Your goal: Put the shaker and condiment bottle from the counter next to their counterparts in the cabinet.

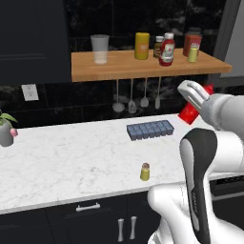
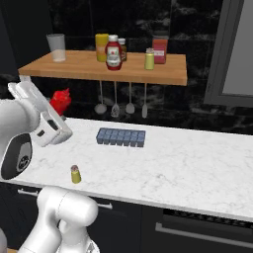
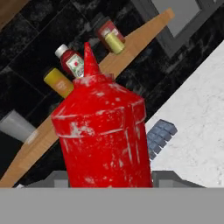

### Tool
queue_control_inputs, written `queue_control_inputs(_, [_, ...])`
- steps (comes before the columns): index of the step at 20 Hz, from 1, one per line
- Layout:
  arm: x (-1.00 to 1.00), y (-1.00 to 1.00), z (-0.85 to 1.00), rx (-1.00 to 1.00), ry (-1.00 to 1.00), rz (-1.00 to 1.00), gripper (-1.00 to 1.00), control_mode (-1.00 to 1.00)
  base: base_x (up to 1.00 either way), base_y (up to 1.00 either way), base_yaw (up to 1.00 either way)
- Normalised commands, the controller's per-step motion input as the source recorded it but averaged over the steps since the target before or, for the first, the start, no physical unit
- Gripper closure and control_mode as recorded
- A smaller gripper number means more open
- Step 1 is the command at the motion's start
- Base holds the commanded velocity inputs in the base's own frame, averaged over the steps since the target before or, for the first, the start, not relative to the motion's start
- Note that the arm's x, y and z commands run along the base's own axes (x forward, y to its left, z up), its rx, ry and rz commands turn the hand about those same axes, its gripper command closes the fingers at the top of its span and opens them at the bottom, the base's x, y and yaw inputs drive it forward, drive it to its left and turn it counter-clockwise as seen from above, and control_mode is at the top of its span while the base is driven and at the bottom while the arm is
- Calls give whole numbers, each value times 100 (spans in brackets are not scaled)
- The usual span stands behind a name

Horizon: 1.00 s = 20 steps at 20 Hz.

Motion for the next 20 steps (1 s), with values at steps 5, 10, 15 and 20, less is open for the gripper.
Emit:
queue_control_inputs(5, [-96, 17, 42, 1, 6, -8, 100, -100, 0, 0, 0])
queue_control_inputs(10, [-30, 34, 23, -11, 3, 4, 100, -100, 0, 0, 0])
queue_control_inputs(15, [36, 48, 3, -29, 1, 9, 100, -100, 0, 0, 0])
queue_control_inputs(20, [50, 1, 42, -21, 1, 1, 100, -100, 0, 0, 0])
